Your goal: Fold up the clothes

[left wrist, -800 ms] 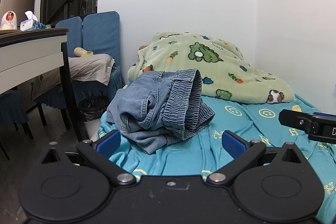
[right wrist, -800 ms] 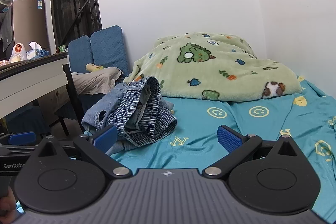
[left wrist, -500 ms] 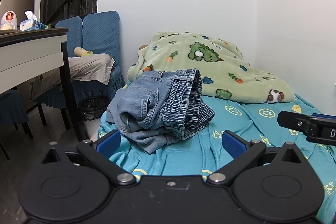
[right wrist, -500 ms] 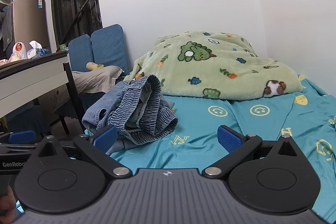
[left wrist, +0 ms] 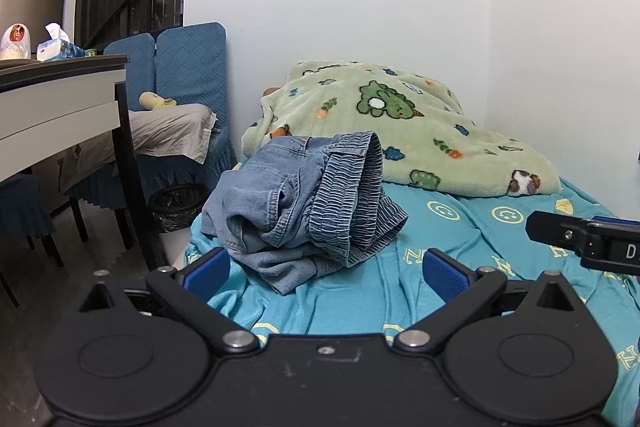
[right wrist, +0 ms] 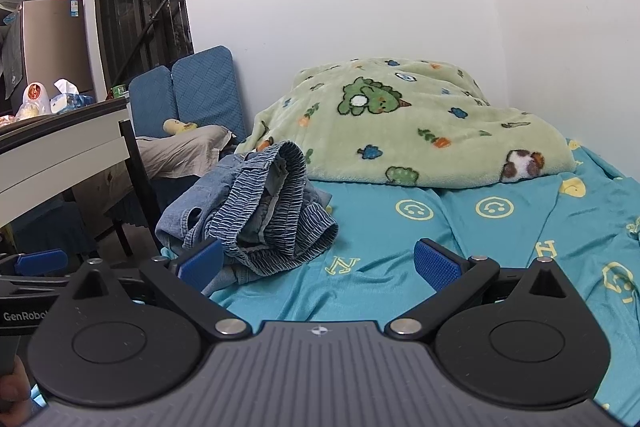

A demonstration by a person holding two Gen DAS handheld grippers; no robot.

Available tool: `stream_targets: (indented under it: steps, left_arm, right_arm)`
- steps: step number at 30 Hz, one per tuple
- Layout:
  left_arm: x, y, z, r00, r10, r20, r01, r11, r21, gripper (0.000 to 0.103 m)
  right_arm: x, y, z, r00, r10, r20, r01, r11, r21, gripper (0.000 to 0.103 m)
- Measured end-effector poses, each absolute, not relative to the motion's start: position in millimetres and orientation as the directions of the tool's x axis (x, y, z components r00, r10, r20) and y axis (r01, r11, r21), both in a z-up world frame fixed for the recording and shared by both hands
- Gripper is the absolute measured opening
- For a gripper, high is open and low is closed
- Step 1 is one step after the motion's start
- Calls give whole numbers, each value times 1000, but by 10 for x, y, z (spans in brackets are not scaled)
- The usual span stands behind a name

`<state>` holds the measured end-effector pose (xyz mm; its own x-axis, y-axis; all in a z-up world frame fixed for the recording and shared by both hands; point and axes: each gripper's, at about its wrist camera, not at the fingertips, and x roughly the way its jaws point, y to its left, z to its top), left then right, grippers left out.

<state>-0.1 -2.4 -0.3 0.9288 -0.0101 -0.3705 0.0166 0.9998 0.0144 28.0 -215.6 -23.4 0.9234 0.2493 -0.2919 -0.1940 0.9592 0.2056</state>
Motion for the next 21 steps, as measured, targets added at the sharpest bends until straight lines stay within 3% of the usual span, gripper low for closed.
stream_targets:
  steps: [21]
  left_arm:
    - [101, 29, 62, 922, 25, -386, -25, 1000, 5, 103]
  right_arm:
    - [328, -2175, -271, 924, 243, -296, -190, 962, 197, 103]
